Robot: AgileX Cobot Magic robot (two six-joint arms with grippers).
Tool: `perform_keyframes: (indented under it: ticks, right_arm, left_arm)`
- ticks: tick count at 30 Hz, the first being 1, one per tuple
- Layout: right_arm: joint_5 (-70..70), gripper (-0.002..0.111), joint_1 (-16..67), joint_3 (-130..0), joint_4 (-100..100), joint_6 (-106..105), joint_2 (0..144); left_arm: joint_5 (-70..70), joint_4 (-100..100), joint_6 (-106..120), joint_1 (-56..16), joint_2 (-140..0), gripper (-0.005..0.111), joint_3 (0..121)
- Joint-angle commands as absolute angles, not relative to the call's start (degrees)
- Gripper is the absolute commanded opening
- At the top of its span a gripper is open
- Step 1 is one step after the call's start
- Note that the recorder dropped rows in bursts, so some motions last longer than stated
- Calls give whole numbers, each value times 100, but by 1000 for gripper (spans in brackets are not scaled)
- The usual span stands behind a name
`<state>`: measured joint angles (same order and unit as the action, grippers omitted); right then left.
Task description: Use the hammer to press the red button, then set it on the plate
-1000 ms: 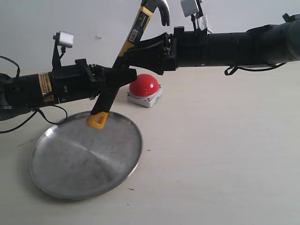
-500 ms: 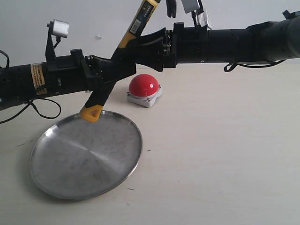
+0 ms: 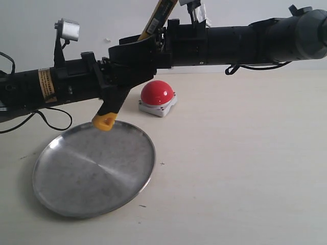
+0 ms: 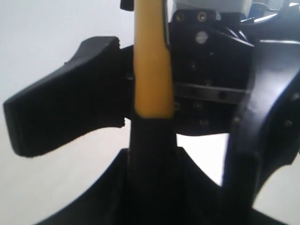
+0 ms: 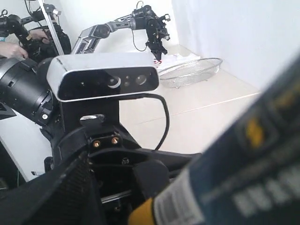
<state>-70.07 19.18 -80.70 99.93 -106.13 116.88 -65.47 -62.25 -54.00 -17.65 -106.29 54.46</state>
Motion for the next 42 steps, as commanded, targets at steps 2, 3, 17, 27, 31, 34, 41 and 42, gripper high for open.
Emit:
perform_keyframes:
  ticks: [2,3,17,27,31,34,41,42]
  right_arm:
    - [-6996,69,1914,-8092,9995,-10624,11674]
    - [-6996,69,1914,-8092,9995,-10624,11674]
    - [-6996,34,1914,-8092,9995,-10624,11674]
    - [-6868,0,1914,-8092,9995,-10480,11674]
    - [-6826,0,1914,-8092,9995,-10333,11647]
    - [-6546,0,1914,-8107,9995,-10197,11573]
    - [-5608,0,1929,-8107,9995,-9875,11265]
    - [-5564,0,1929,-8107,9995,-9875,11233]
  left_arm:
    - [-6996,-5859,-5271,-1825,-10559,0,5477]
    - [-6996,-5800,-5271,-1825,-10559,0,5466]
    - [-6996,-5783,-5247,-1825,-10559,0,5466]
    - [-6996,-5783,-5214,-1825,-10559,0,5466]
    - [-6996,-5727,-5214,-1825,-10559,0,5466]
    - [-6919,-5612,-5214,-1825,-10559,0,5466]
    - [-6777,-5472,-5272,-1825,-10559,0,5466]
    - [-6777,-5455,-5294,-1848,-10559,0,5466]
